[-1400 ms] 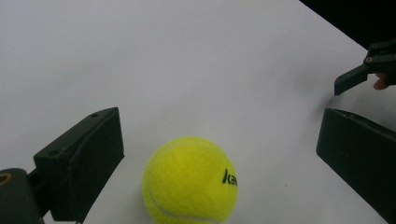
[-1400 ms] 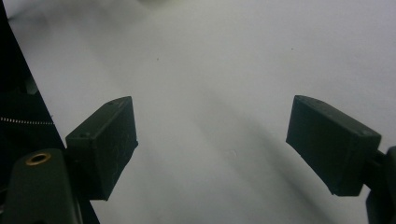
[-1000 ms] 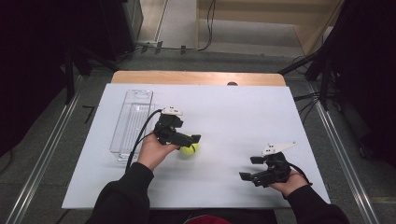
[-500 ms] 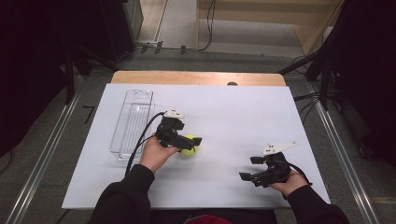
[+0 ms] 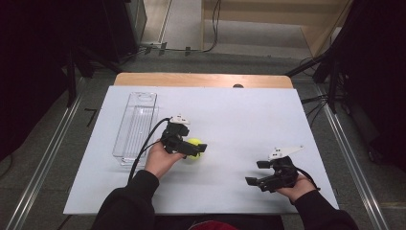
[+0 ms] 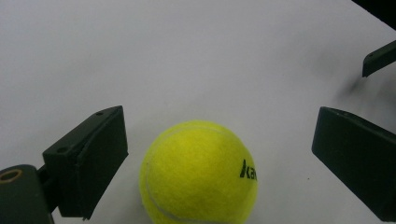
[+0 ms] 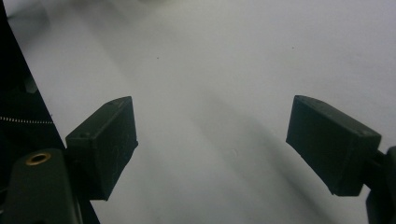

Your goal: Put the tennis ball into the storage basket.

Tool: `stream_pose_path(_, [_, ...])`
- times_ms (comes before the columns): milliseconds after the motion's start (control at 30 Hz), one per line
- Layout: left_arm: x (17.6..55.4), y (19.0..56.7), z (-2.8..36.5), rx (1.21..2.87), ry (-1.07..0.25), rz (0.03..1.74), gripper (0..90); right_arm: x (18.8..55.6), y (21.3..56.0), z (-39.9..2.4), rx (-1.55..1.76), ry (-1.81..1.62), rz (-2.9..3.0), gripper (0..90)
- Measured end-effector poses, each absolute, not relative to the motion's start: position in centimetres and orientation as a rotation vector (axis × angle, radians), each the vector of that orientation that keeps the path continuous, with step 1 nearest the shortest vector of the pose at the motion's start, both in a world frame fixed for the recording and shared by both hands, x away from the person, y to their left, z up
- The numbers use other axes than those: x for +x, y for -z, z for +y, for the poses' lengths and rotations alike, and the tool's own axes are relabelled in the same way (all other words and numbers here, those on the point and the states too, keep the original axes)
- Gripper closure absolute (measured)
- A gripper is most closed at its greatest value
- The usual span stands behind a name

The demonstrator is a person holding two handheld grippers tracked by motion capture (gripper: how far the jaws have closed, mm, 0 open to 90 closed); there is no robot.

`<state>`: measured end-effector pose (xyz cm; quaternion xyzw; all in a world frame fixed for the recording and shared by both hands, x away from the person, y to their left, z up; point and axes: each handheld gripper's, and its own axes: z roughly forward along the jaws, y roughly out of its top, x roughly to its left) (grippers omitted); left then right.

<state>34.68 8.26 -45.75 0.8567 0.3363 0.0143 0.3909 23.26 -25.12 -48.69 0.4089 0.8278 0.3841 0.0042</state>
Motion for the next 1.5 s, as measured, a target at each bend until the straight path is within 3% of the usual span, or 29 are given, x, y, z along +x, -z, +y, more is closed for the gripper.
stream_pose_path(1233, [34.1,48.9,8.2,2.233,-0.040,0.868,4.3,23.2,48.6,-25.2,1.282,-1.203,2.592,14.1])
stream_pose_path(1433, [34.0,49.1,8.1,2.231,-0.047,0.869,8.1,23.2,48.6,-25.2,1.281,-1.202,2.592,14.1])
stream_pose_path(1500, [33.8,49.1,8.1,2.229,-0.067,0.863,13.0,23.2,48.6,-25.2,1.281,-1.202,2.593,14.1])
